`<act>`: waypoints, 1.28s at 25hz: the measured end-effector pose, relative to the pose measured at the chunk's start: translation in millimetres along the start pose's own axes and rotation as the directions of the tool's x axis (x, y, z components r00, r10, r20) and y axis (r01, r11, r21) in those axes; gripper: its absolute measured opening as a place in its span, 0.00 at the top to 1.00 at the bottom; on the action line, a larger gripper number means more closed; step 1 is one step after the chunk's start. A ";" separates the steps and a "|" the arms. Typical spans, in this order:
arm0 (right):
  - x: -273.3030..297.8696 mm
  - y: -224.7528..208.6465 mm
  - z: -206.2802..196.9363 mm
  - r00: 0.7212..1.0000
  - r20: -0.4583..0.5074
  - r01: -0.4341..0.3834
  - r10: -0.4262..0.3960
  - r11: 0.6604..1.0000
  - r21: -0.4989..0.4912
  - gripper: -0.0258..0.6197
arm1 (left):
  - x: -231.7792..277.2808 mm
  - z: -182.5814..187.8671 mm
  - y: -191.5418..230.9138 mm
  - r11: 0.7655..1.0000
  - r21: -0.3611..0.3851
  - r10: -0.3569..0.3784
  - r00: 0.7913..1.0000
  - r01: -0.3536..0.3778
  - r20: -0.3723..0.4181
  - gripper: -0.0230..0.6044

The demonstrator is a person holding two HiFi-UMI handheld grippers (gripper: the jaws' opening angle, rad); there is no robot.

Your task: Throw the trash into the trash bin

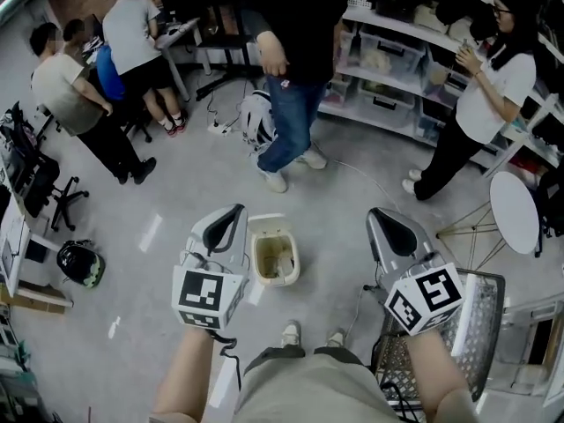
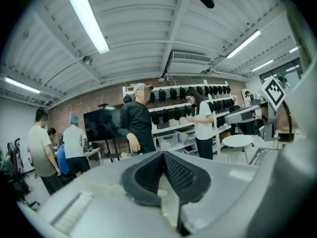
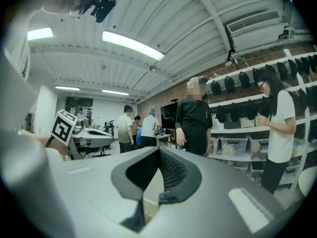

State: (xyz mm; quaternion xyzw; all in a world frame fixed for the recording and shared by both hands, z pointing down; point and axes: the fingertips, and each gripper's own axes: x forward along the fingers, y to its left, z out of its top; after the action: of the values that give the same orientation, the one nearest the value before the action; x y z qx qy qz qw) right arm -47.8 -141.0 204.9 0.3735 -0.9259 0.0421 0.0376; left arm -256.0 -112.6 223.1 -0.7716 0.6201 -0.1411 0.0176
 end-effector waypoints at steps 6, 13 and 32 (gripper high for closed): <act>-55.9 -0.2 51.4 0.994 0.104 0.027 -0.024 0.999 -0.031 0.95 | -24.4 59.2 -29.3 0.998 0.064 -0.021 0.994 0.014 0.108 0.96; -114.4 -4.9 90.5 0.979 0.194 0.073 -0.057 0.995 -0.074 0.95 | -45.6 105.3 -55.2 0.998 0.065 -0.022 0.980 0.009 0.197 0.96; -140.8 -8.3 106.9 0.975 0.222 0.059 -0.026 0.988 -0.141 0.95 | -42.9 130.2 -103.2 0.992 0.064 -0.119 0.968 0.107 0.223 0.96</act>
State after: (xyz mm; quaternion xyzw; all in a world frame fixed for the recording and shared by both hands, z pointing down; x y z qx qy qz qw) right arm 55.0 -61.3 84.9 0.3920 -0.9167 -0.0685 -0.0367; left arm -134.8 -66.8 110.7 -0.8160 0.5652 -0.0689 0.0997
